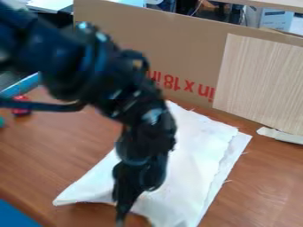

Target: Fold the cloth from the bottom to top

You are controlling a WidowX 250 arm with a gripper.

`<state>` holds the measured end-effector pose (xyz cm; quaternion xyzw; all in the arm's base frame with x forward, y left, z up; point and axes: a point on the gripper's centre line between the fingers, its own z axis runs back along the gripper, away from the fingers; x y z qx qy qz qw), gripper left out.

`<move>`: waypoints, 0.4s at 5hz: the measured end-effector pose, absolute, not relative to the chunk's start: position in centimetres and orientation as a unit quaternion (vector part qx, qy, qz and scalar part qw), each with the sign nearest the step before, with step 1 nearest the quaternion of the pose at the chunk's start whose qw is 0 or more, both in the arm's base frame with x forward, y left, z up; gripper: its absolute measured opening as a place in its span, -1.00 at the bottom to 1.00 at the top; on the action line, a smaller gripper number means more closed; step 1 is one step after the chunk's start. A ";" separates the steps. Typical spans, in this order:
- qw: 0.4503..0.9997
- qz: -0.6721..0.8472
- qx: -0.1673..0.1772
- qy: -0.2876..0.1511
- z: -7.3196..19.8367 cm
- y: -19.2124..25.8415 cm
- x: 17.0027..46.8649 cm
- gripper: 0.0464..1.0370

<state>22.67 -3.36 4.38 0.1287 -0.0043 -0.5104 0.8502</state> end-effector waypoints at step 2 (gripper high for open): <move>0.855 -0.502 0.115 0.052 5.6 -4.7 27.4 -0.98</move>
